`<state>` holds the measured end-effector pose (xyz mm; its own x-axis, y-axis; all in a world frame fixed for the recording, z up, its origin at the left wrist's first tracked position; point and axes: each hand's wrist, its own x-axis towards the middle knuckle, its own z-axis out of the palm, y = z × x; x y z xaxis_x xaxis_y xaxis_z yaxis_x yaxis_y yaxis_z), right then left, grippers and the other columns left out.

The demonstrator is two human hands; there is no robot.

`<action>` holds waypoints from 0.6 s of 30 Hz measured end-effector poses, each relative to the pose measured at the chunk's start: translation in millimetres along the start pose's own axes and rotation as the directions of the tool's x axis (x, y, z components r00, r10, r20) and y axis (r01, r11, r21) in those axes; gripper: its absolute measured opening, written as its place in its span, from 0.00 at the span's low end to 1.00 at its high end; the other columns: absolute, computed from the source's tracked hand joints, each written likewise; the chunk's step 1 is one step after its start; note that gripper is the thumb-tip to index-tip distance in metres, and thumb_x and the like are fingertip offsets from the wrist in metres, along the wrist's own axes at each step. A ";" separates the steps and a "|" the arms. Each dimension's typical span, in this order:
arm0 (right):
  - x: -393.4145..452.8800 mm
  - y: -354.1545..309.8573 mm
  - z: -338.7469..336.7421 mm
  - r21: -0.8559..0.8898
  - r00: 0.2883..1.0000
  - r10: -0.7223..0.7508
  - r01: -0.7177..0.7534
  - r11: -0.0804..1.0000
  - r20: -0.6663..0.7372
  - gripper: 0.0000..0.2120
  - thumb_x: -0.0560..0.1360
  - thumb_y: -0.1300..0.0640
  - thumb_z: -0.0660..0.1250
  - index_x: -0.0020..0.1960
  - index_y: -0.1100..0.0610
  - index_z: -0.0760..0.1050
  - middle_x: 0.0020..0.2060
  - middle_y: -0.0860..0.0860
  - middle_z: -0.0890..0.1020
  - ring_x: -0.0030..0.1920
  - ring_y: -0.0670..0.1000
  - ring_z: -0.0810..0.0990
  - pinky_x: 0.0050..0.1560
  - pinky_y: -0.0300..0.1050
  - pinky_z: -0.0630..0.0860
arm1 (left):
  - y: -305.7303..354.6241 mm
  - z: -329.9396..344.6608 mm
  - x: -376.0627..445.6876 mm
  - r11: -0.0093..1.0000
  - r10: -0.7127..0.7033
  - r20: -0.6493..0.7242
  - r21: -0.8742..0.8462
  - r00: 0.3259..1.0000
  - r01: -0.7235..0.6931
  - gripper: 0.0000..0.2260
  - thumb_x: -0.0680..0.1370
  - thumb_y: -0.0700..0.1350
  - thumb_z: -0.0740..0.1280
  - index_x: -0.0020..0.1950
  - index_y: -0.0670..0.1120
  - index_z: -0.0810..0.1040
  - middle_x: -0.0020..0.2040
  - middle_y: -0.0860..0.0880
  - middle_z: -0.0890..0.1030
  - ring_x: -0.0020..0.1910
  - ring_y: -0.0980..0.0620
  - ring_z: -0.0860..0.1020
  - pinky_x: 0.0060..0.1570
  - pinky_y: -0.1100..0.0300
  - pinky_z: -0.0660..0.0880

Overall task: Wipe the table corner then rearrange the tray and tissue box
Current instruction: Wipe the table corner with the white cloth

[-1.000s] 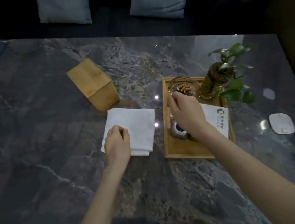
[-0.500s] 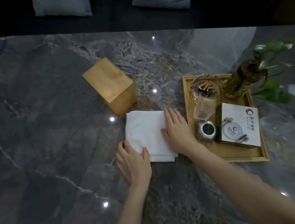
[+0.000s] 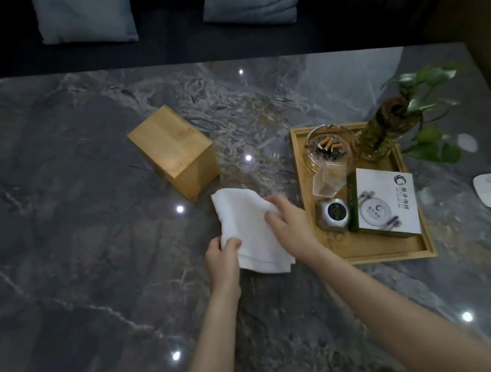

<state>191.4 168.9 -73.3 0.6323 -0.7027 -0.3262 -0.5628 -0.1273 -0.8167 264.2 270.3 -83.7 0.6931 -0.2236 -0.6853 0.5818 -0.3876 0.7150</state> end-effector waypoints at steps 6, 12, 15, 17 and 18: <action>-20.0 -2.4 -40.0 0.351 0.991 0.125 -0.105 0.930 -0.037 0.10 0.75 0.63 0.59 0.54 0.58 0.75 0.42 0.49 0.77 0.40 0.43 0.74 0.37 0.37 0.69 | 14.8 7.8 -17.9 0.964 -0.066 0.190 -0.240 0.980 0.111 0.06 0.67 0.40 0.60 0.39 0.42 0.74 0.39 0.42 0.77 0.40 0.43 0.76 0.37 0.57 0.72; -33.8 13.1 -85.5 0.604 0.935 0.355 -0.275 0.748 -0.013 0.10 0.73 0.65 0.60 0.44 0.54 0.77 0.41 0.51 0.79 0.45 0.51 0.76 0.45 0.44 0.72 | 46.9 53.4 -68.7 0.976 0.040 0.435 -0.208 0.899 0.057 0.25 0.68 0.58 0.69 0.60 0.46 0.75 0.54 0.41 0.81 0.53 0.40 0.80 0.55 0.42 0.76; -40.1 27.4 -102.9 0.751 0.910 0.405 -0.330 0.573 0.091 0.09 0.73 0.63 0.61 0.51 0.58 0.76 0.54 0.59 0.79 0.59 0.59 0.76 0.62 0.55 0.72 | 55.2 85.2 -98.0 0.977 0.148 0.490 -0.205 0.859 -0.052 0.16 0.73 0.50 0.68 0.57 0.43 0.76 0.50 0.42 0.82 0.48 0.44 0.81 0.50 0.48 0.79; -47.7 37.9 -119.3 0.895 0.915 0.384 -0.270 0.355 0.124 0.09 0.75 0.61 0.61 0.51 0.59 0.77 0.58 0.61 0.79 0.61 0.59 0.77 0.65 0.58 0.70 | 58.7 108.5 -120.8 0.969 0.198 0.544 -0.232 0.815 -0.081 0.17 0.73 0.48 0.67 0.59 0.42 0.76 0.46 0.43 0.82 0.42 0.48 0.83 0.41 0.55 0.80; -52.5 45.8 -127.1 0.942 0.926 0.348 -0.240 0.236 0.148 0.11 0.76 0.57 0.60 0.50 0.58 0.80 0.55 0.60 0.81 0.57 0.58 0.80 0.64 0.57 0.71 | 58.4 119.3 -130.8 0.967 0.209 0.574 -0.240 0.792 -0.081 0.18 0.71 0.49 0.68 0.58 0.43 0.76 0.45 0.44 0.83 0.41 0.49 0.83 0.39 0.56 0.80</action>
<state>64.7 111.0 -33.1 0.4684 -0.5908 -0.6569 0.2167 0.7976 -0.5629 156.7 170.2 31.1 0.4259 -0.7713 -0.4730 0.6087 -0.1425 0.7805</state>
